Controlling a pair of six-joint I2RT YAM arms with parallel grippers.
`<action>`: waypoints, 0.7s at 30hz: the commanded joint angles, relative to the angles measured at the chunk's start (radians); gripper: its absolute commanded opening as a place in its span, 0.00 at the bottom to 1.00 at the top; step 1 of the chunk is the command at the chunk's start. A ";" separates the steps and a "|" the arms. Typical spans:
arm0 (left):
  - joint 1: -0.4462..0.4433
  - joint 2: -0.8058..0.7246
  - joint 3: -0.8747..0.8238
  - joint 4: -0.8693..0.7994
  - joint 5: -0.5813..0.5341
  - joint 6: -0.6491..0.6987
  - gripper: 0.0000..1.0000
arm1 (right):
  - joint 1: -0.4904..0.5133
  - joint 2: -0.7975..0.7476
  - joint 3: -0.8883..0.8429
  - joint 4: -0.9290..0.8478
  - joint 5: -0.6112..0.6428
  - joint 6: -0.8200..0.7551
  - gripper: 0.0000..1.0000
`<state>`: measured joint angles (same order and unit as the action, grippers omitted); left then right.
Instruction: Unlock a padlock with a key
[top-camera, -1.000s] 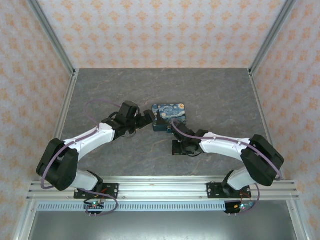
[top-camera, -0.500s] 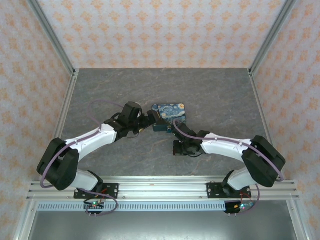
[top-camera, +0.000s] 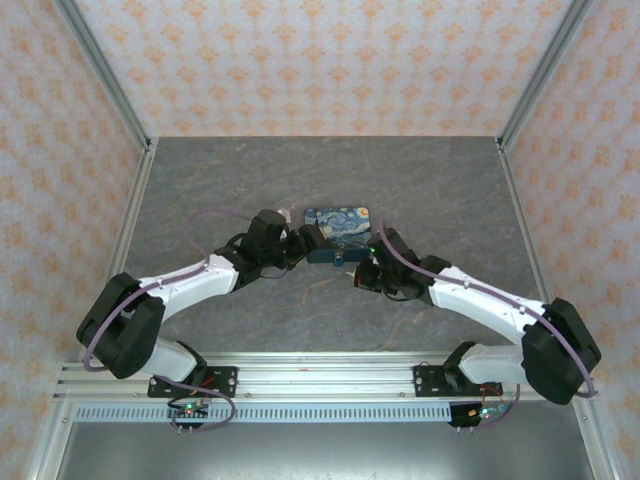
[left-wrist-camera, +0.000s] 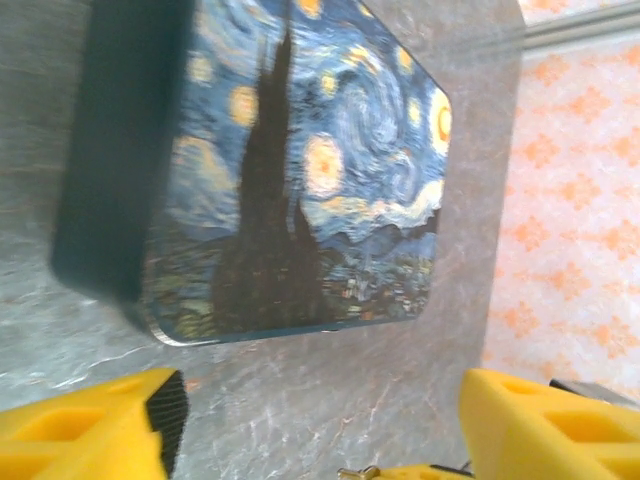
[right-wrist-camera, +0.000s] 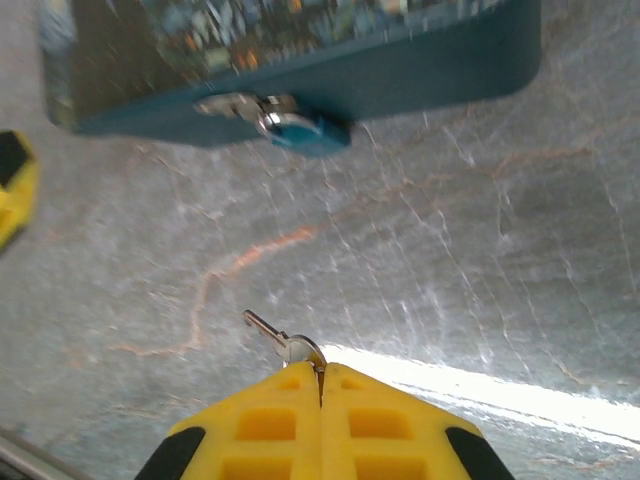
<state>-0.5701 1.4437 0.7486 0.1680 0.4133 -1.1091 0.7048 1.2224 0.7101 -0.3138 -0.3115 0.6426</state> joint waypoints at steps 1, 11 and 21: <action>-0.015 0.036 -0.014 0.167 0.042 -0.081 0.64 | -0.022 -0.033 0.008 0.062 -0.035 0.054 0.00; -0.063 0.137 0.034 0.310 0.052 -0.153 0.45 | -0.077 -0.033 0.013 0.215 -0.098 0.172 0.00; -0.097 0.193 0.061 0.373 0.033 -0.188 0.39 | -0.089 -0.017 0.019 0.261 -0.114 0.202 0.00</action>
<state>-0.6556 1.6264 0.7784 0.4843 0.4572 -1.2804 0.6209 1.2034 0.7105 -0.0933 -0.4171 0.8242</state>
